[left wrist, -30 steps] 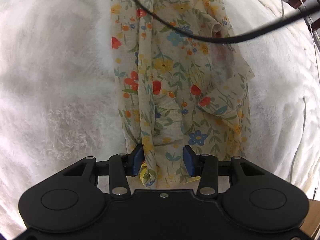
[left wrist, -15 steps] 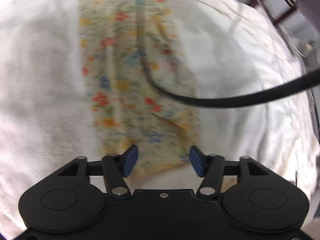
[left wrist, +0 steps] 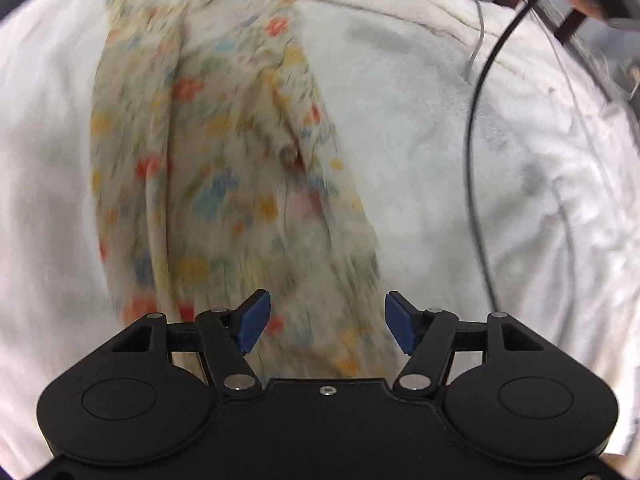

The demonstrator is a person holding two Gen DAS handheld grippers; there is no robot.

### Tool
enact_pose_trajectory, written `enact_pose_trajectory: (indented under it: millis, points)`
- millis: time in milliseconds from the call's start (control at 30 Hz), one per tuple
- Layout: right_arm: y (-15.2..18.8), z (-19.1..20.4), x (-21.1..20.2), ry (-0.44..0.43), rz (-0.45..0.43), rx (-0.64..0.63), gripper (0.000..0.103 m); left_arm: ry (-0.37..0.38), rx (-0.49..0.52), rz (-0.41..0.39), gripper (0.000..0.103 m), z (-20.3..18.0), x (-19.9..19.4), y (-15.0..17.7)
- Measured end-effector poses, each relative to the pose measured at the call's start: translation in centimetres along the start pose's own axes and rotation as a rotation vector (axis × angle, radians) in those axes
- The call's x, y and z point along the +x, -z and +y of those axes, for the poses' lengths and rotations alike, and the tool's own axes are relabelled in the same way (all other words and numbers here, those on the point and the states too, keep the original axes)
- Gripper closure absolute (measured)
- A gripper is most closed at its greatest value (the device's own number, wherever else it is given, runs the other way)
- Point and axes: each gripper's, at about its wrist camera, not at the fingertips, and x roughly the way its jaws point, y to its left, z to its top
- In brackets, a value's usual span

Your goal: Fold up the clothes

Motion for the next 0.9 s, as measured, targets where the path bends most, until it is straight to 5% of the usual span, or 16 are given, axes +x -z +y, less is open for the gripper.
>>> enact_pose_trajectory:
  millis: [100, 267, 300, 333, 367, 467, 600, 767, 900]
  points:
    - [0.6, 1.0, 4.0, -0.064, 0.066, 0.018, 0.019, 0.053, -0.011, 0.040, 0.100, -0.4, 1.0, -0.4]
    - [0.9, 2.6, 9.1, -0.160, 0.159, 0.068, 0.024, 0.087, -0.080, 0.070, 0.101, 0.2, 1.4, 0.0]
    - [0.6, 2.8, 10.0, -0.169, 0.170, 0.095, 0.049, 0.092, -0.093, 0.052, 0.101, 0.3, 0.9, 0.1]
    - [0.5, 2.9, 11.3, -0.180, 0.204, 0.144, 0.089, 0.099, -0.105, 0.037, 0.101, 0.4, 0.4, 0.2]
    - [0.3, 2.9, 11.8, -0.174, 0.210, 0.170, 0.101, 0.105, -0.116, 0.022, 0.101, 0.6, 0.0, 0.2]
    - [-0.1, 3.5, 11.3, -0.130, 0.163, 0.166, 0.101, 0.108, -0.177, -0.027, 0.101, 1.5, -1.7, 1.0]
    - [-1.3, 8.6, 9.2, -0.082, 0.098, -0.040, 0.101, 0.094, -0.360, -0.008, 0.101, 4.0, -2.9, 3.2]
    - [0.1, 17.6, 13.4, -0.026, 0.193, -0.340, 0.101, 0.057, -0.544, 0.107, 0.101, 6.8, -1.8, 5.8]
    - [0.4, 18.3, 15.5, -0.021, 0.233, -0.337, 0.091, 0.056, -0.575, 0.159, 0.101, 7.8, -0.3, 6.2]
